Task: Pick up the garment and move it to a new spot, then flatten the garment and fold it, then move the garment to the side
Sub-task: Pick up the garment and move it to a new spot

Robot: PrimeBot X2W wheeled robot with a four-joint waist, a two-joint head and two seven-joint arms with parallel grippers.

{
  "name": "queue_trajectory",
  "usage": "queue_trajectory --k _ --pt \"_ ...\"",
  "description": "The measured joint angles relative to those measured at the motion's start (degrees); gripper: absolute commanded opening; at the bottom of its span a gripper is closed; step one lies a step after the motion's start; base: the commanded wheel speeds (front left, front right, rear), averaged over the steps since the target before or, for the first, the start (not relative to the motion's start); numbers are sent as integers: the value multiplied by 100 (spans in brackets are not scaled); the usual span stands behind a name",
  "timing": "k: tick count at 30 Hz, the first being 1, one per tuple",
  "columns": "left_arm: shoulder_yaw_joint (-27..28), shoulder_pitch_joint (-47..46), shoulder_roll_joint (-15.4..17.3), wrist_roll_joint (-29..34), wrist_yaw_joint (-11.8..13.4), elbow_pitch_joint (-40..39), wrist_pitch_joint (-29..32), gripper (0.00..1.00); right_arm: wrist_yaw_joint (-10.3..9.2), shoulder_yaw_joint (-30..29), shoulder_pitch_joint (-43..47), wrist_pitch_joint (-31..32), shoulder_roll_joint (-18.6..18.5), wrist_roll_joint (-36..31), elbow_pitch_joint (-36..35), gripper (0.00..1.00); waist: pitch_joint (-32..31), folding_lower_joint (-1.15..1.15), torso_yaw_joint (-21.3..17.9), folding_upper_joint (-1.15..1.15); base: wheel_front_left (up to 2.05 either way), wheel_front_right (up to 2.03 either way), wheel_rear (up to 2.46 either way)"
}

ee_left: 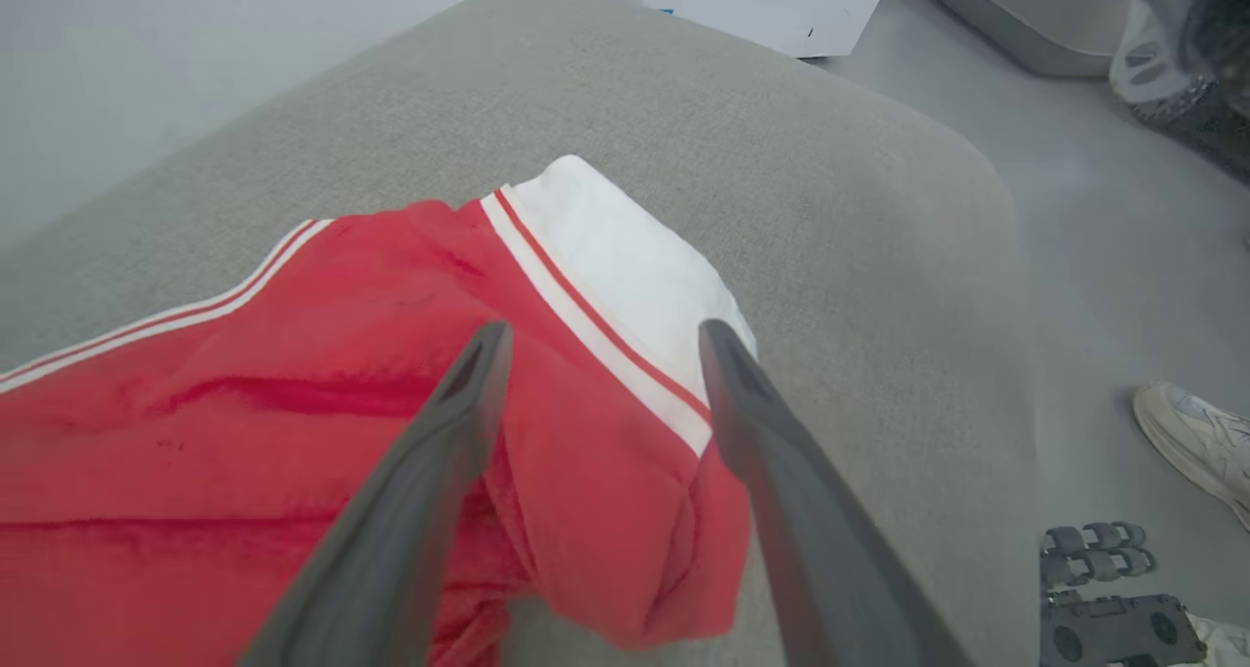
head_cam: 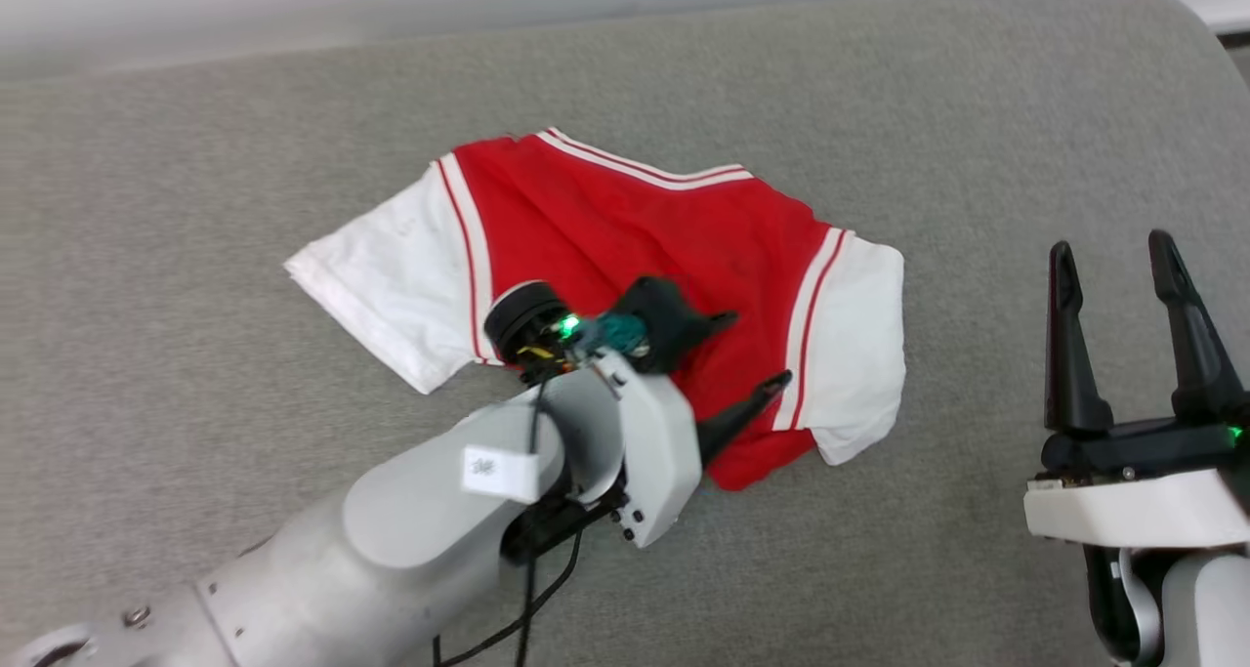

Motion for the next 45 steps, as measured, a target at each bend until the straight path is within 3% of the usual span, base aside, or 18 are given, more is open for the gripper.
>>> queue_trajectory --k 8,12,16,20,27,34,45 --pt "754 849 612 132 1194 -409 -1416 100 0 -8 270 0 1 -71 157 100 -420 0 392 0 0 0 0" --pt "1355 1414 889 125 1768 -542 -1720 100 0 -40 402 0 1 -77 248 100 -583 0 573 0 0 0 0" --pt "2358 2089 1013 453 2214 -893 -1748 100 0 -62 552 0 0 -116 350 100 -731 0 733 0 0 0 0" --pt "3529 2981 939 1123 2513 -1302 -1756 100 0 -99 619 0 1 -127 437 100 -843 0 865 0 0 0 0" --pt "5007 4350 414 2259 2495 -1760 -1763 100 0 -114 703 0 1 -53 617 100 -1027 0 999 0 0 0 0" --pt "5957 5195 -315 2976 1904 -1914 -1763 100 0 -88 833 0 2 54 843 100 -1206 0 1049 0 0 0 0" --pt "6625 5746 -1049 3764 1188 -1678 -1763 100 0 -102 1022 0 1 191 1156 100 -1418 0 1028 0 0 0 0"
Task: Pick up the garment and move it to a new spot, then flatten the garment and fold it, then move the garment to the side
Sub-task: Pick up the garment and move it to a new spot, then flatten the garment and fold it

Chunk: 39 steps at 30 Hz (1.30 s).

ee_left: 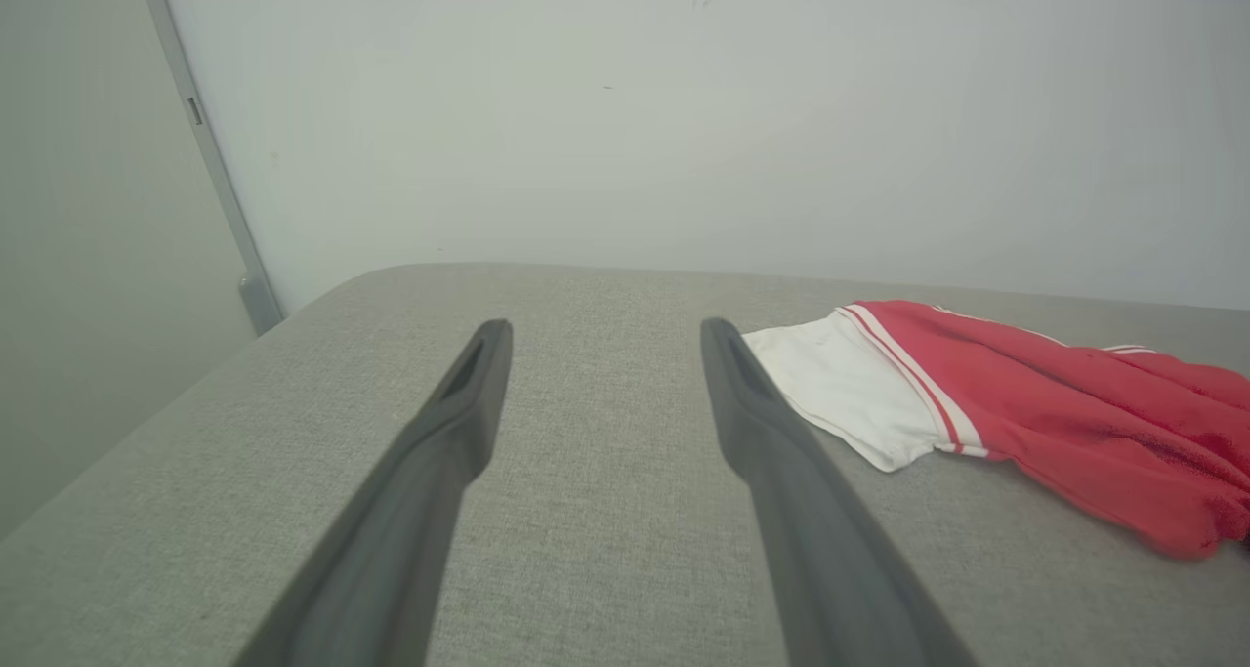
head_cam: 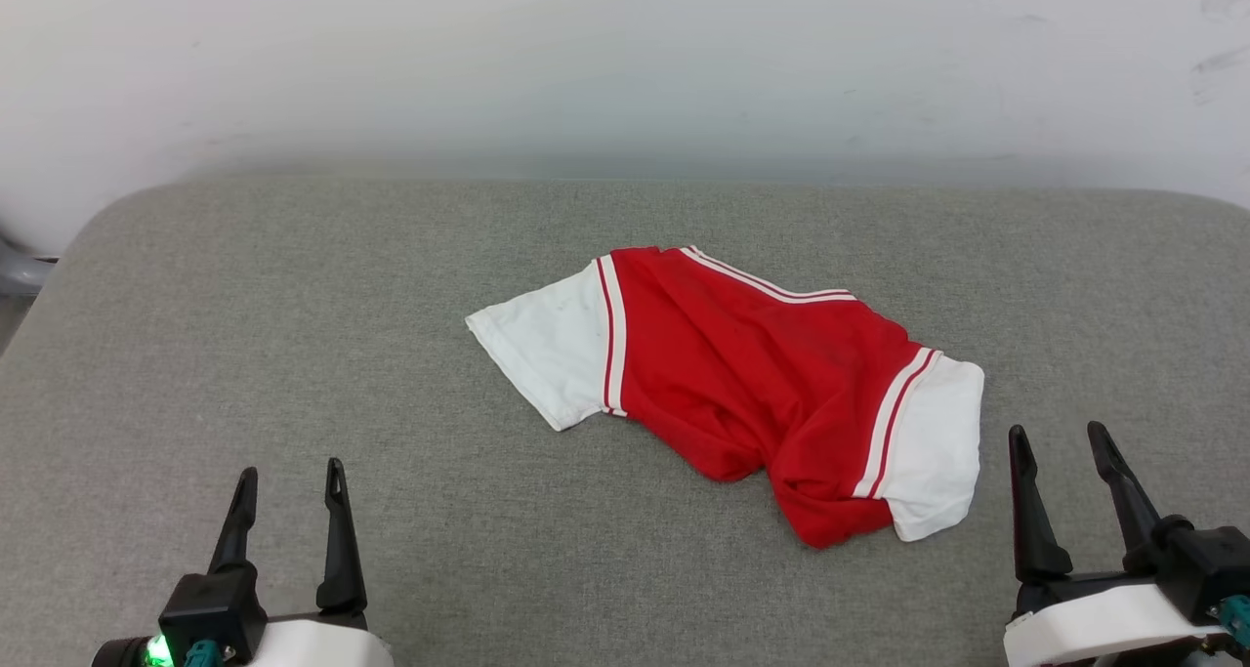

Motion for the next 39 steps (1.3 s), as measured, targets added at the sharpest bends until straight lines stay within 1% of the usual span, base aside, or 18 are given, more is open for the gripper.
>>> queue_trajectory --k 6,9,17,27,39 --pt "200 120 -233 291 -177 75 0 100 0 -9 62 0 0 53 64 100 -17 0 -29 0 0 0 0" --pt "316 148 -288 368 -299 132 0 100 0 -14 74 0 1 76 78 100 -13 1 -36 0 0 0 0" --pt "476 153 -417 569 -500 177 0 100 0 -16 77 0 0 116 88 100 -19 0 -39 0 0 0 0" --pt "550 169 -528 754 -635 189 0 100 0 -9 85 0 0 144 110 100 -55 0 -23 0 0 0 0" --pt "565 189 -594 849 -704 200 0 100 0 1 94 0 0 143 120 100 -87 0 -23 0 0 0 0"
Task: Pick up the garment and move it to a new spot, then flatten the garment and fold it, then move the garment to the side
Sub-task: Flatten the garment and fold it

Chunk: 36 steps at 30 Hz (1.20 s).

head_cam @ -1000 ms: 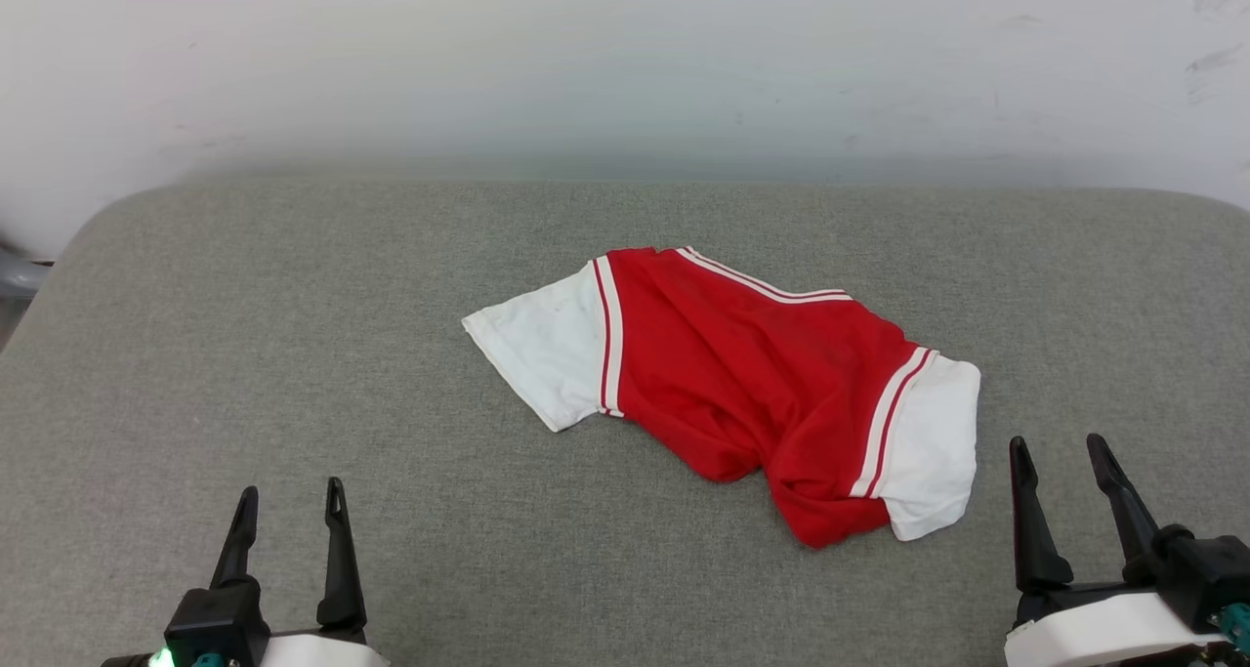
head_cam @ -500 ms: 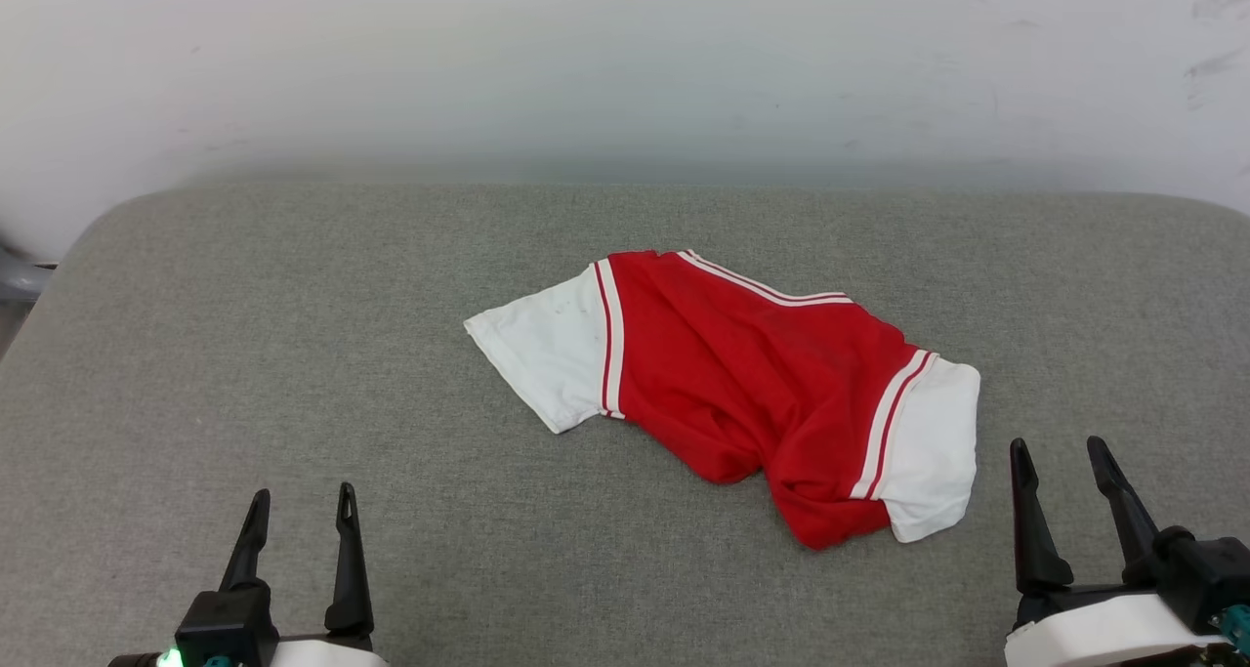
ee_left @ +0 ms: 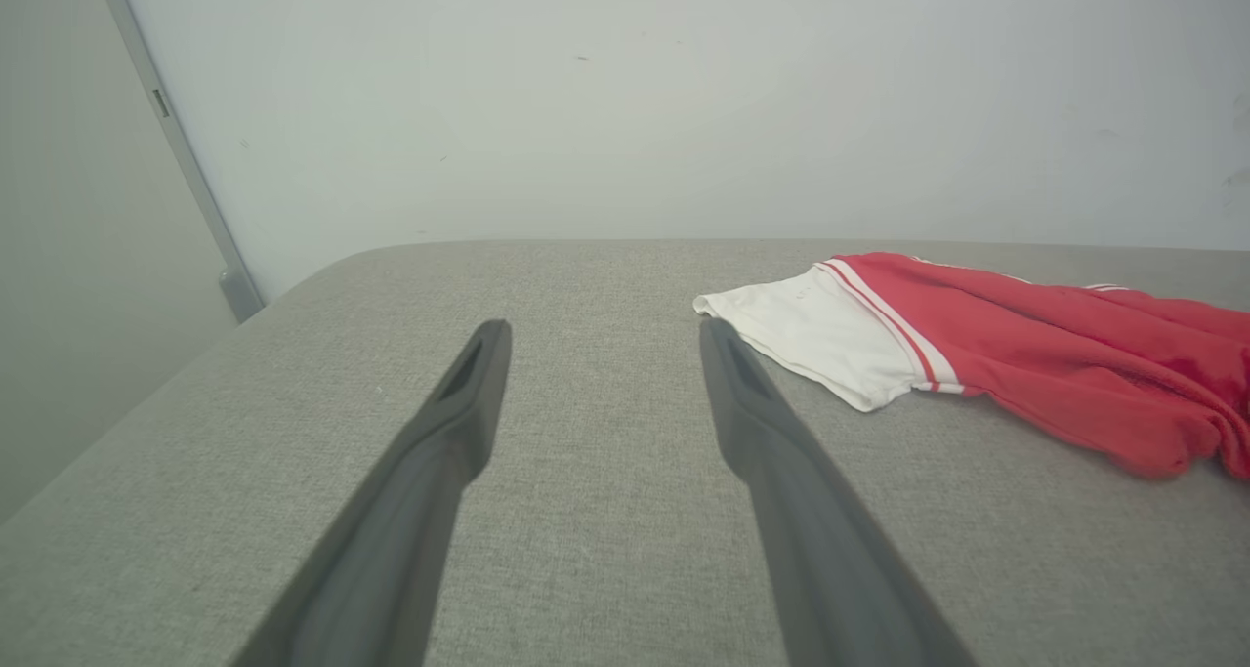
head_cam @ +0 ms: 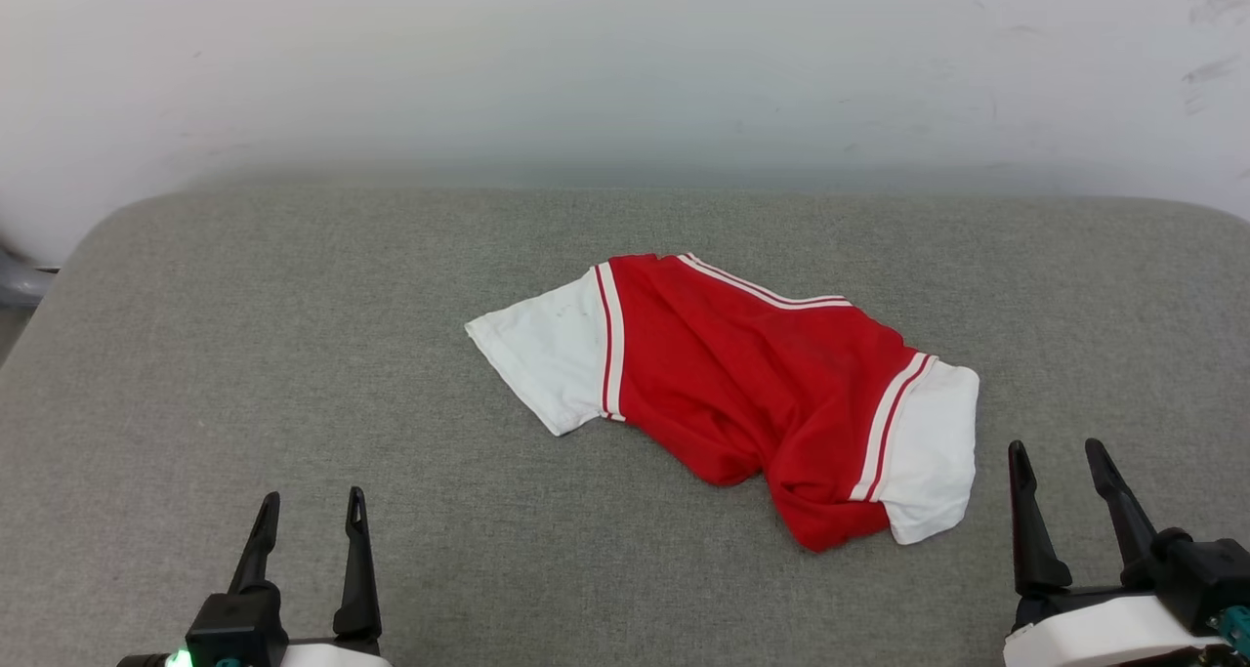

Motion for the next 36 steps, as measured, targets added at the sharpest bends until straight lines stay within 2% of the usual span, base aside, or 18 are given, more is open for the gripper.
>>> queue_trajectory --k 7,10,16,22,26,31,36 --pt "22 2 -37 16 -60 21 0 100 0 5 4 0 0 -9 3 100 -48 0 6 0 0 0 0" --pt "23 -75 -22 19 -183 92 0 100 0 14 4 0 0 -8 1 100 -40 0 0 0 0 0 0" --pt "107 -926 331 -19 -510 308 -1 100 0 78 -34 0 1 -8 -20 100 44 0 -62 0 0 0 0" --pt "27 -2107 954 -177 -805 745 -1 100 0 138 -184 0 0 -29 -102 100 232 0 -215 0 0 0 0" --pt "-247 -2958 1421 -474 -868 1100 75 100 -1 157 -289 0 1 -52 -197 100 430 0 -343 0 0 0 0" --pt "-878 -3952 2057 -1266 -888 1380 747 100 0 154 -511 0 -1 -51 -330 100 758 1 -523 0 0 0 0" --pt "-1674 -4657 2598 -2242 -888 1703 2027 100 0 165 -610 0 1 -34 -405 100 1111 2 -711 0 0 0 0"
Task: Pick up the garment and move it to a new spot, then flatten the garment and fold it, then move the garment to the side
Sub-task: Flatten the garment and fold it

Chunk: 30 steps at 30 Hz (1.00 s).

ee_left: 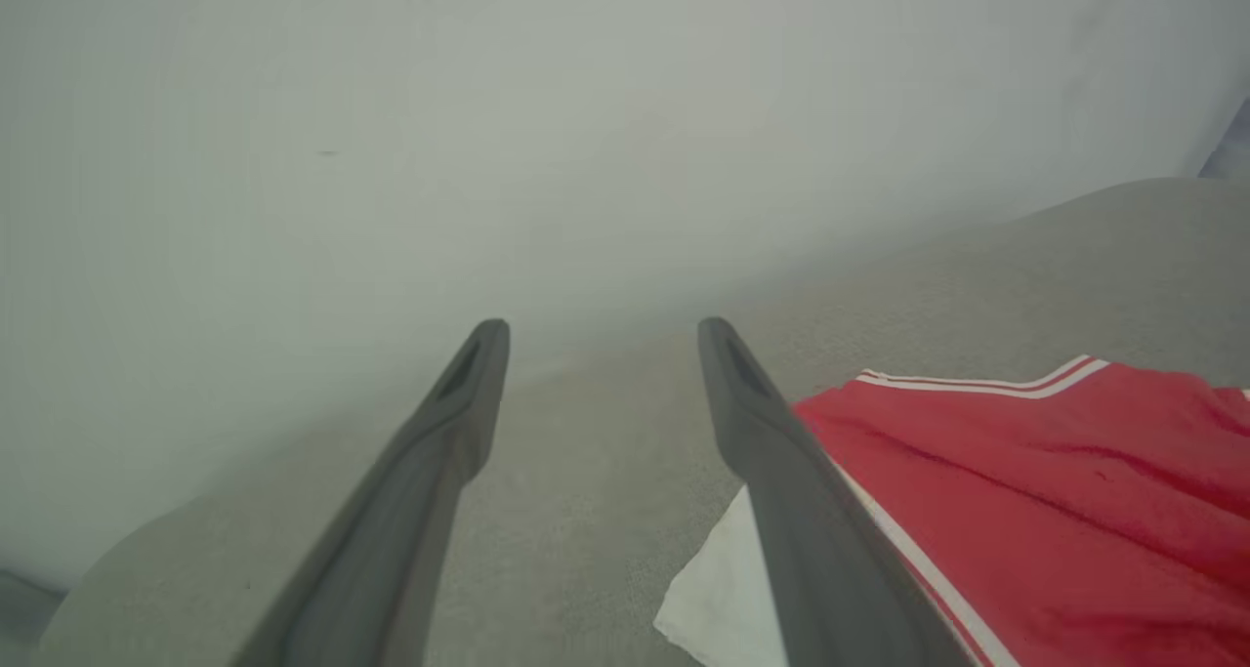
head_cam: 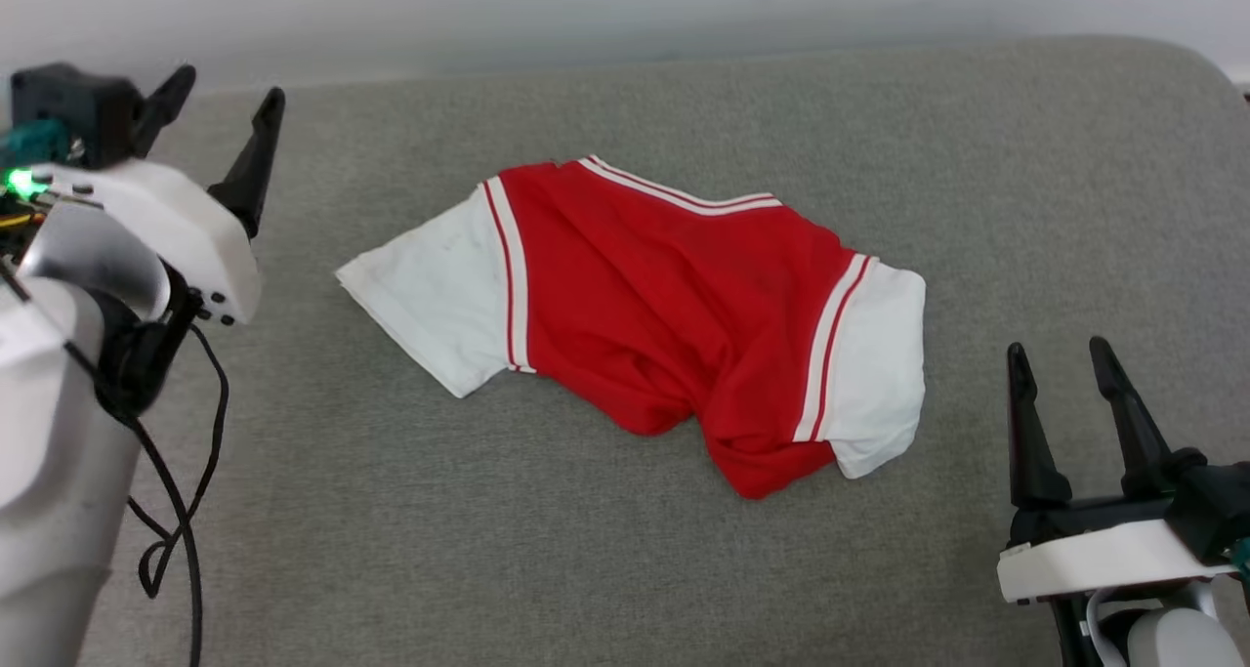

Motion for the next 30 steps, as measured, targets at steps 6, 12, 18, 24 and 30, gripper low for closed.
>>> queue_trajectory --k 6,12,18,24,30 --pt "-912 -591 491 -1125 0 285 1778 100 -1 -22 -175 0 -2 20 -46 100 384 0 -194 0 0 0 0" --pt "-1536 -861 749 -1694 0 588 2703 100 -1 4 -330 0 -1 37 -94 100 672 0 -335 0 0 0 0" --pt "-2135 -1005 854 -1847 -1 883 2994 100 0 23 -435 0 -1 43 -134 100 904 0 -464 0 0 0 0" --pt "-2697 -1234 1043 -1928 -1 1143 3277 100 0 31 -499 0 -1 73 -174 100 1114 -1 -570 0 0 0 0" --pt "-3129 -1442 1193 -2340 9 1083 3563 100 0 21 -515 0 -2 97 -189 100 1213 -2 -618 0 0 0 0"
